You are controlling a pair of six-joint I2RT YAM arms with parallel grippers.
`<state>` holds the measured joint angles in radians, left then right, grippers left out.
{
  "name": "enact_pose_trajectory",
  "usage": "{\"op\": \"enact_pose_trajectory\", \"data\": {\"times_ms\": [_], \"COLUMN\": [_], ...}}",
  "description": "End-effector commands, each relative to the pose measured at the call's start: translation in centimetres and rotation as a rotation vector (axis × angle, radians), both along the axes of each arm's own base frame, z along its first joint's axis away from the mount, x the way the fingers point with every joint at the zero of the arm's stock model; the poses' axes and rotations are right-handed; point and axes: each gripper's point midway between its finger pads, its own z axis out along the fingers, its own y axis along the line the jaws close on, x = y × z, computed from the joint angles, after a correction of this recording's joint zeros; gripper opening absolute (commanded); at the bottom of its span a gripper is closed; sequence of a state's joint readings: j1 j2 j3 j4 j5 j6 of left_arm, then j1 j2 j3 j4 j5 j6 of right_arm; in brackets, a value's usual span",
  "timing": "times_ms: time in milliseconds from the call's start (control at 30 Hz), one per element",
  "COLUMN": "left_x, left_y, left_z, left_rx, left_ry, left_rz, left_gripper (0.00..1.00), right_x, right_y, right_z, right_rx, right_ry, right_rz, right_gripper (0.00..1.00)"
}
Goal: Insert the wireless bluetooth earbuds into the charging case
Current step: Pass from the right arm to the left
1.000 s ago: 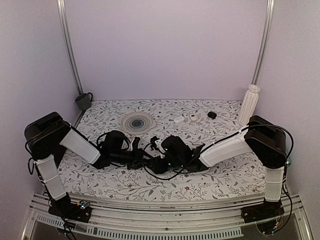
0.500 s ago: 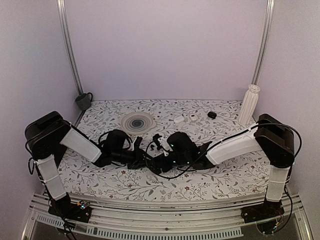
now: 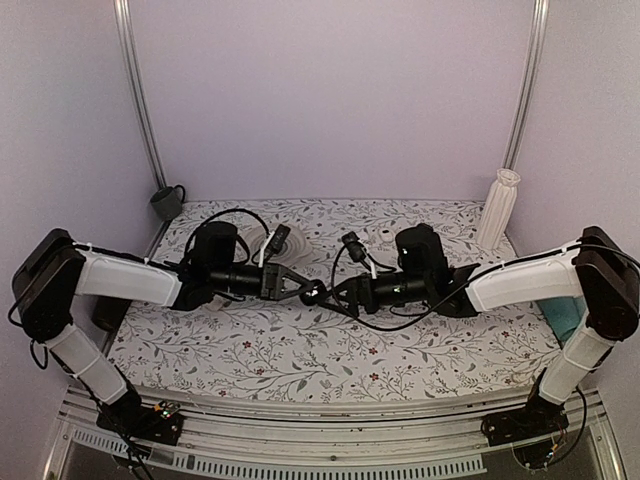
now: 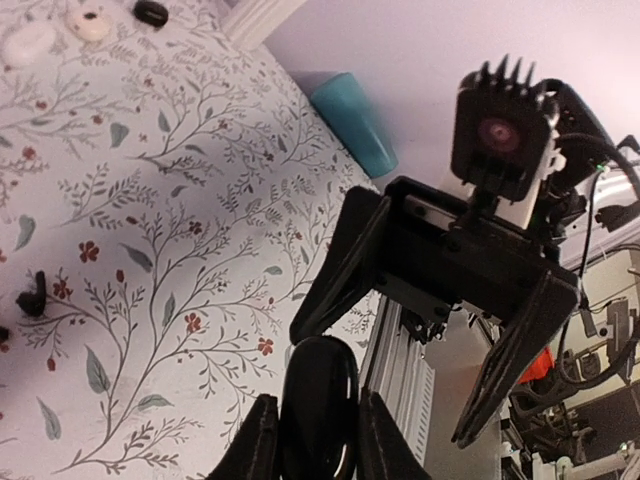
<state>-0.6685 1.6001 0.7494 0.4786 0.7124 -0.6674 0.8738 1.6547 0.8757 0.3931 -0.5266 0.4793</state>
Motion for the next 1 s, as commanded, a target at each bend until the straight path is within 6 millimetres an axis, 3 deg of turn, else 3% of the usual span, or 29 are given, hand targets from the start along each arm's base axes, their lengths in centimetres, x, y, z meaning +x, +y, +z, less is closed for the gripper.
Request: {"op": "enact_pose_trajectory", "data": {"times_ms": [0,167,333,633,733,967], "left_x": [-0.8,-1.6,-2.1,-3.1,-3.4,-4.0], "left_y": [-0.1,-0.5,-1.5,-3.0,-3.3,-3.8], "left_z": [4.9,7.4,8.3,9.6,9.7,9.7], "left_rx": [-0.067,-0.092,-0.080,-0.090,-0.092,-0.092], "left_ry": [-0.177,-0.236,-0.253,-0.267,-0.263,-0.252], "left_rz": [-0.081,-0.119,-0.148,-0.200,-0.216,-0.258], "left_gripper": [0.04,0.03,0.01,0.01,0.01,0.00], "right_x": [-1.7,-1.4,-2.0,-2.6,-2.9,-3.1], "right_y": [-0.3,-1.0,-1.0,-1.4,-1.5,-1.8], "right_z": [4.5,6.5,8.5,9.0,9.0,9.5], "right_rx": [0.146,0.206,0.251,0.250,0.248,0.248], "right_ry": [0.015,0.030,0.017,-0.005,-0.010,-0.039], "right_rz": [0.098,0.112,0.149,0.172,0.187,0.192], "right_gripper": [0.80,0.73,0.67,0.52,0.43,0.39]}}
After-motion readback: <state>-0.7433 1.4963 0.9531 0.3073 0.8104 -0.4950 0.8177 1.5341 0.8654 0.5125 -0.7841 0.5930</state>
